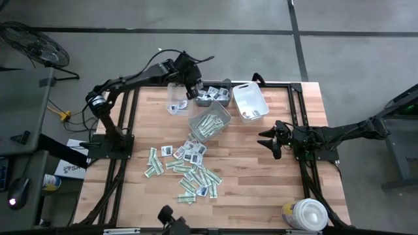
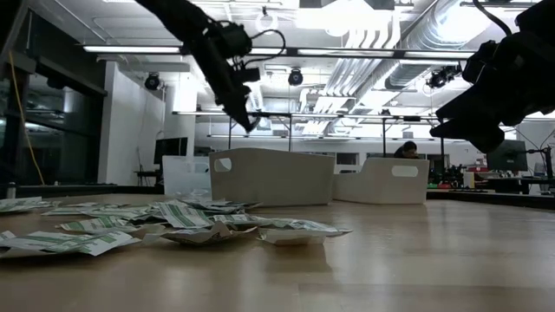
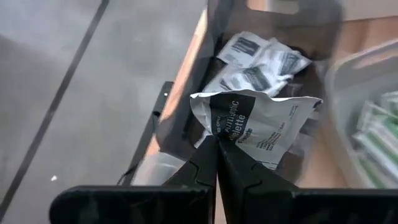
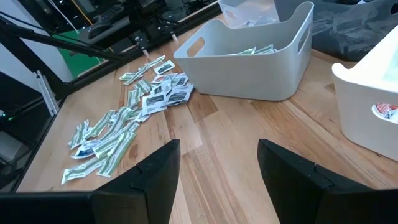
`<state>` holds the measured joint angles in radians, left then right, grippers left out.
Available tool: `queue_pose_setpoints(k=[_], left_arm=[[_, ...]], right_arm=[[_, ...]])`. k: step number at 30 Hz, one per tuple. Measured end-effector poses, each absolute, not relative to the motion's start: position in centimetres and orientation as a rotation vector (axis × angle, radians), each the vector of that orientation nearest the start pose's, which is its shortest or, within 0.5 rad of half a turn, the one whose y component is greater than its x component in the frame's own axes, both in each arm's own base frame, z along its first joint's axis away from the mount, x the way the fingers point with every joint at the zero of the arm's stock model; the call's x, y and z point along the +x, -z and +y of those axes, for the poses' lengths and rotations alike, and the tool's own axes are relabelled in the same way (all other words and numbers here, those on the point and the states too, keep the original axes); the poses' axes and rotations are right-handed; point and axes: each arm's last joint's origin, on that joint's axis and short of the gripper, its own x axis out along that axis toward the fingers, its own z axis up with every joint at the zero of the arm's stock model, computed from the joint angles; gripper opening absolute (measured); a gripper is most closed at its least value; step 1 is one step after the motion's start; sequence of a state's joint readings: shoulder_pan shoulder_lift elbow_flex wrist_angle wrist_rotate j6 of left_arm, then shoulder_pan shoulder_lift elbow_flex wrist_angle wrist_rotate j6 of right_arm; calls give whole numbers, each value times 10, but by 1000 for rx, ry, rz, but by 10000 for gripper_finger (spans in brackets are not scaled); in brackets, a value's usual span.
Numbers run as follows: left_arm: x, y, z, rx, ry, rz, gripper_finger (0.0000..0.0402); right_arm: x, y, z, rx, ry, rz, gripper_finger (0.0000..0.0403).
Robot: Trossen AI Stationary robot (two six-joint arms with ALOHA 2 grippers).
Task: Pick & Place First Aid Supplies
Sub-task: Put the towelette pack into the black bin
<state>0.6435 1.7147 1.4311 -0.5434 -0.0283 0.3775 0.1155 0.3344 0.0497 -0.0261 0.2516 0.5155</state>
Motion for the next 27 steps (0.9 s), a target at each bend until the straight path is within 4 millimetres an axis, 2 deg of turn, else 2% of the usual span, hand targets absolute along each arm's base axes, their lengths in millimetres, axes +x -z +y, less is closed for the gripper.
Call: queue_pose_setpoints(k=[9, 18, 27], left_arm=[[311, -260, 252, 117, -417, 883, 1], [336, -265, 269, 352, -286, 961, 1], [342, -262, 275, 473, -195, 1045, 1]], right_arm=[[114, -150, 6, 454, 210, 264, 208], [114, -150, 6, 454, 210, 264, 208], [114, -150, 6, 454, 210, 264, 208]])
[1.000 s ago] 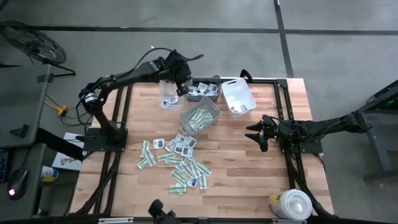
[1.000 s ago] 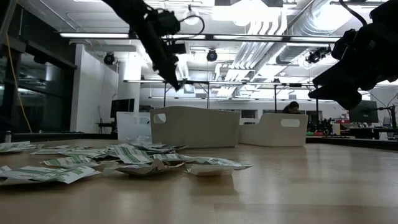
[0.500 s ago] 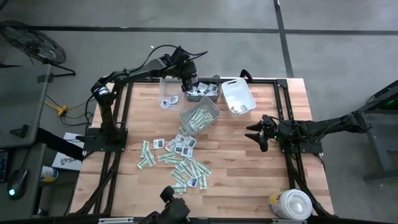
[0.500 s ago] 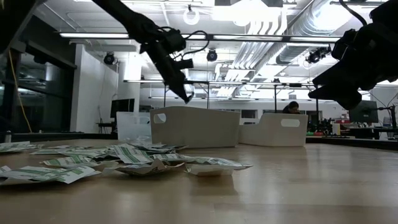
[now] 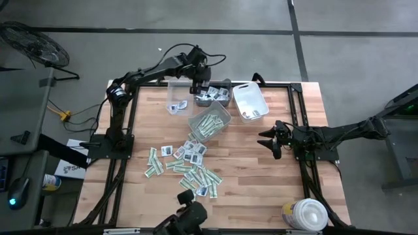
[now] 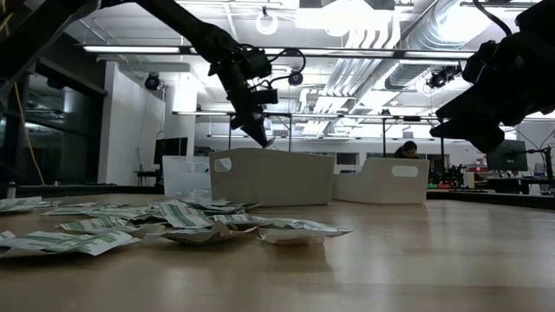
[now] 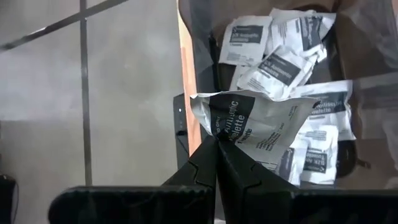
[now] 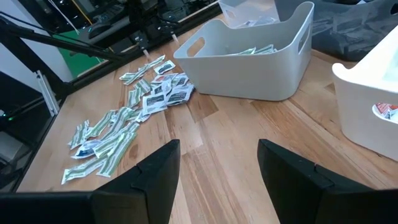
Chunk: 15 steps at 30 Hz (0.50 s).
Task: Pick & Place First Aid Supplies
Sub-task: Put the towelette pack into the black bin
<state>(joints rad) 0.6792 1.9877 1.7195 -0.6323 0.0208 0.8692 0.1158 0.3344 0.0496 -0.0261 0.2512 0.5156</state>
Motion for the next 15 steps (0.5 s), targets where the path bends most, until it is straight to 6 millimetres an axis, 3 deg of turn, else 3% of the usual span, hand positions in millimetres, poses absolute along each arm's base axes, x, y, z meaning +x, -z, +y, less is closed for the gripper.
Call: queue_pose_setpoints(k=[15], left_arm=[[344, -261, 271, 484, -116, 1021, 3]], right_arm=[[114, -150, 6, 454, 210, 264, 208]])
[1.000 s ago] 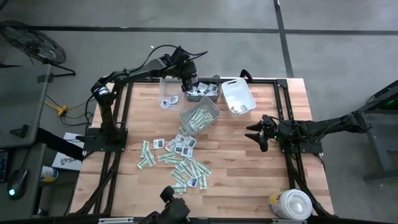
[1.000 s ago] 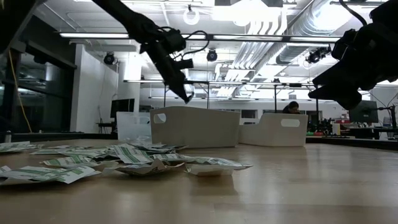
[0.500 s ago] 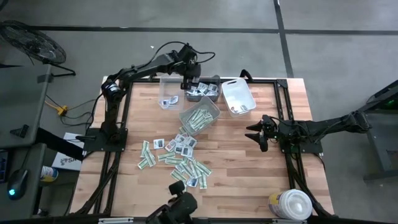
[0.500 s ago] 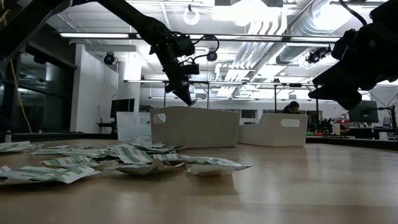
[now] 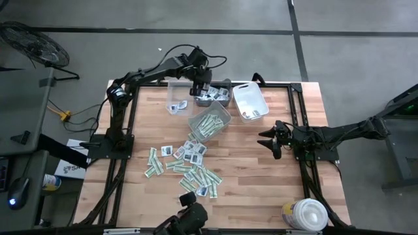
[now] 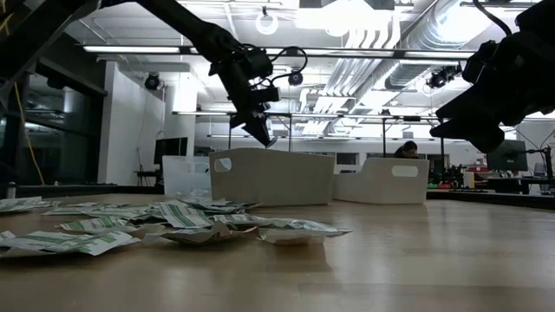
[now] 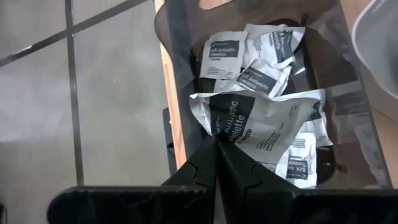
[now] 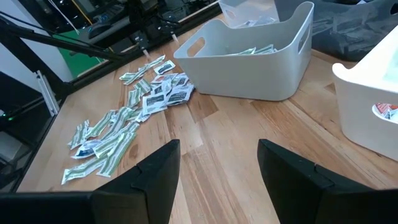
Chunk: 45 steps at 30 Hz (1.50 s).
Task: Pick & Place First Aid Supplies
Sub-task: Put the towelette pack into the black bin
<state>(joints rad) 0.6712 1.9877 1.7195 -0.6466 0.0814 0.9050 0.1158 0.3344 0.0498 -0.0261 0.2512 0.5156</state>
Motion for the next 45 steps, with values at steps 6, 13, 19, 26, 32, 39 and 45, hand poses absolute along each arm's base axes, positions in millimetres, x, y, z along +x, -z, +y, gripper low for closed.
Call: queue_pose_setpoints(k=[6, 13, 19, 26, 32, 39, 45], left_arm=[[343, -260, 270, 485, -109, 1039, 58], [341, -259, 269, 467, -94, 1060, 122], [331, -263, 260, 371, -62, 1113, 128], [315, -263, 236, 199, 52, 1280, 129], [320, -260, 203, 123, 118, 1408, 129], [336, -262, 147, 149, 134, 1545, 129], [341, -276, 94, 195, 78, 1602, 129]], right_arm=[[114, -150, 6, 454, 210, 263, 208], [114, -150, 6, 454, 210, 264, 208], [114, -150, 6, 454, 210, 264, 208], [114, -150, 6, 454, 210, 263, 208], [114, -150, 6, 454, 210, 263, 208], [114, -150, 6, 454, 209, 263, 208], [114, -150, 6, 454, 209, 263, 208]])
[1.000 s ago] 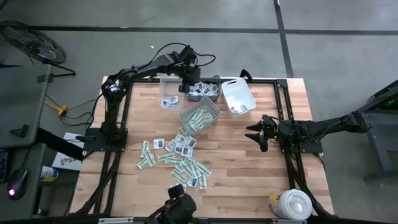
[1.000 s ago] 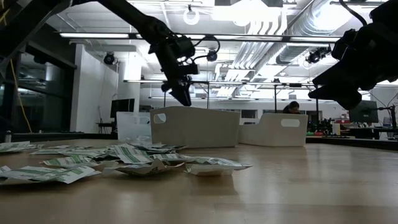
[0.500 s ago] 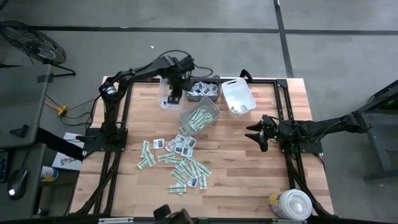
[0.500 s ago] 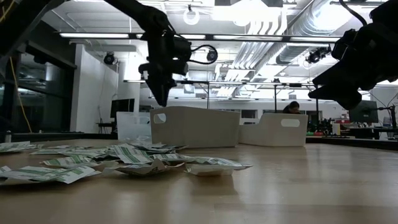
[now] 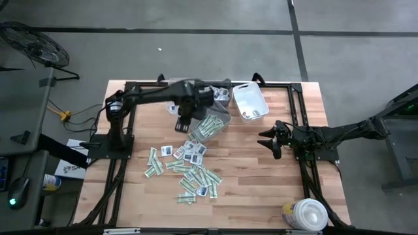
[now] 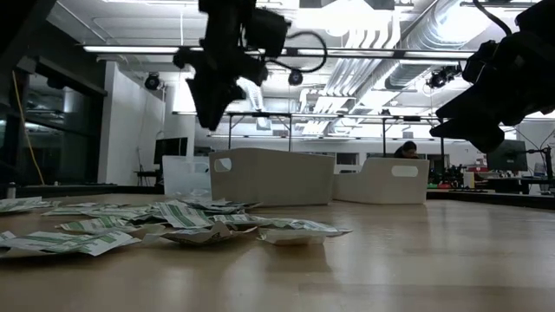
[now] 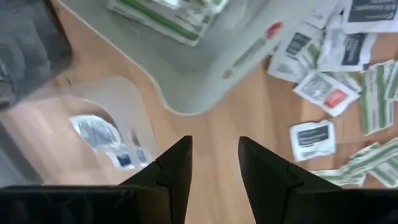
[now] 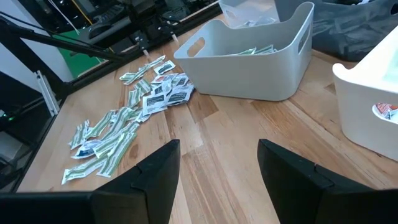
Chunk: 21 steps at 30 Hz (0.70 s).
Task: Pick & Place First Aid Supplies
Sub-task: Put the towelette pack into the black bin
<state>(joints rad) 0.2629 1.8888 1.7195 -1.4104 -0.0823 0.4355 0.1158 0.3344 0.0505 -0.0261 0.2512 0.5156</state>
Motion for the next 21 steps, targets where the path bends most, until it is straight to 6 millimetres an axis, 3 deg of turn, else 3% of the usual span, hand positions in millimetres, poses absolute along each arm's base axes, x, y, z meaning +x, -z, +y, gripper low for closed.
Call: queue_pose_setpoints(k=[12, 16, 21], left_arm=[[336, -287, -16, 350, -115, 1632, 129], [320, -287, -29, 239, -110, 1530, 129], [272, -276, -27, 80, -194, 1502, 129]], right_arm=[[114, -150, 6, 454, 209, 263, 208], [114, -150, 6, 454, 210, 262, 208], [114, -149, 6, 453, 211, 269, 208]])
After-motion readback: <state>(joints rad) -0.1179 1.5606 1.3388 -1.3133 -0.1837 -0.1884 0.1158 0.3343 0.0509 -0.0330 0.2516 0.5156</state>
